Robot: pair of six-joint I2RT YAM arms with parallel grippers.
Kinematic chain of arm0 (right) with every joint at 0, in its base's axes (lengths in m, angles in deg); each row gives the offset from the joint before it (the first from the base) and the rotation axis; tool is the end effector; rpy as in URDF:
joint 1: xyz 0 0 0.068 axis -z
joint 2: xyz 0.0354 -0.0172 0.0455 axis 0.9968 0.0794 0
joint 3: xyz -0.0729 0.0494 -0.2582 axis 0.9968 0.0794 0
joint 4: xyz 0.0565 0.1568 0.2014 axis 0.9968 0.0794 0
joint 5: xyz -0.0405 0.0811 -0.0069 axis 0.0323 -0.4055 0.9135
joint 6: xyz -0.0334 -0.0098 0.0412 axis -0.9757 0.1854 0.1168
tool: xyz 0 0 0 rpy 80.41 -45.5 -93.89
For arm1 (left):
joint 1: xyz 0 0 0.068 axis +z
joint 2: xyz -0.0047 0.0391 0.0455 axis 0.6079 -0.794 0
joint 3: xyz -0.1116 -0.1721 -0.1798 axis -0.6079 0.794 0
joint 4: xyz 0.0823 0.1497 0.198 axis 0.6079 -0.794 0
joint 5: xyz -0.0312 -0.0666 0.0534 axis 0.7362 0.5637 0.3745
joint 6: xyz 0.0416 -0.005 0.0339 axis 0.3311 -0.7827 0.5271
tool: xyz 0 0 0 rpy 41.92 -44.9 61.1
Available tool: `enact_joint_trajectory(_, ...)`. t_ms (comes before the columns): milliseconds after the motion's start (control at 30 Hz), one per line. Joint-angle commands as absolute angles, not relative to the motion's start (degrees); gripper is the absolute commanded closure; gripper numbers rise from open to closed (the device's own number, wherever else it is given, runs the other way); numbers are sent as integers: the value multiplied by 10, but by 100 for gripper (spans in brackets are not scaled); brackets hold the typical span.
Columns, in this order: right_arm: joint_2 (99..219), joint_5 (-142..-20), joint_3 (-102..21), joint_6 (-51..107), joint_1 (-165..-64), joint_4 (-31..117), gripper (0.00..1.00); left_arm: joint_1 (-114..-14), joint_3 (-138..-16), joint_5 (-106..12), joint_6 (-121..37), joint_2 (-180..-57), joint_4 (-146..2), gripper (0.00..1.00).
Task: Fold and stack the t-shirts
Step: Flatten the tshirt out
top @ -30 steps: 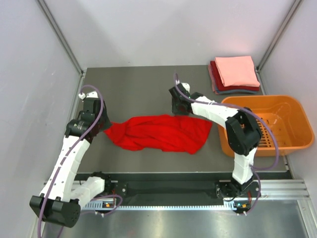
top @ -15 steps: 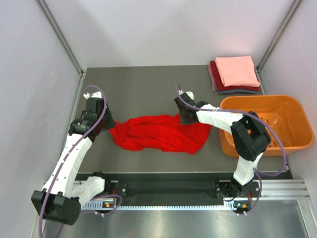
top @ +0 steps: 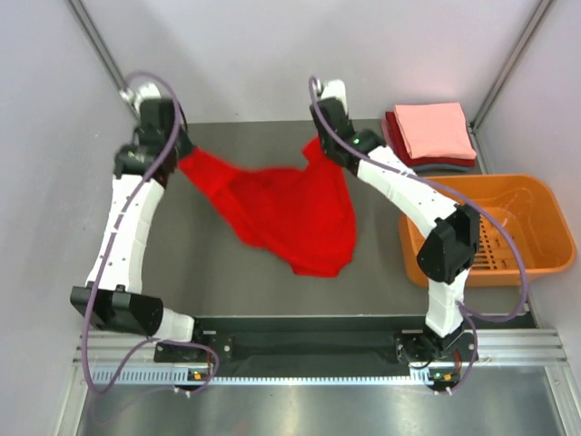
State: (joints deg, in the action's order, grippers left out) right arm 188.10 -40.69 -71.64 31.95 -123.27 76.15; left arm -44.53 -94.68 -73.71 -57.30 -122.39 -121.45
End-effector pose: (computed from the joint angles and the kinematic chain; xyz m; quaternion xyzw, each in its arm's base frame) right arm 0.3610 0.2561 0.3455 -0.0765 0.8633 -0.0505 0.4963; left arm 0.2872 -0.0244 0.4105 -0.2249 0.8580 0.0066 0.4618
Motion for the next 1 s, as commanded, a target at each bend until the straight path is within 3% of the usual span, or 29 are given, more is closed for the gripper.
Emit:
enact_joint_trajectory(0, 1859, -299, -818, 215, -1222, 713, 100, -432, -1132, -793, -559, -1253, -1228, 100)
enact_joint_trajectory(100, 1827, -300, -841, 164, -1222, 667, 100, -431, -1214, -813, -547, -1258, -1255, 100)
enact_joint_trajectory(200, 1793, -292, -821, 142, -1222, 647, 100, -431, -1194, -816, -535, -1217, -1253, 100)
enact_joint_trajectory(267, 1753, -288, -749, 143, -1222, 626, 100, -431, -1108, -803, -534, -1177, -1233, 100)
enact_joint_trajectory(400, 1654, -328, -523, 206, -1221, 637, 100, -431, -823, -778, -552, -1028, -1177, 100)
enact_joint_trajectory(567, 1569, -523, -260, 360, -1240, 604, 100, -420, -628, -786, -576, -973, -1148, 100)
enact_joint_trajectory(667, 1559, -561, -168, 373, -1275, 587, 92, -407, -579, -765, -590, -992, -1141, 100)
enact_joint_trajectory(700, 1565, -575, -160, 373, -1278, 593, 85, -405, -566, -750, -593, -997, -1129, 100)
enact_joint_trajectory(800, 1573, -560, -187, 379, -1277, 642, 70, -403, -549, -752, -603, -1001, -1109, 100)
enact_joint_trajectory(967, 1591, -476, -263, 460, -1275, 709, 59, -403, -543, -782, -609, -1003, -1094, 100)
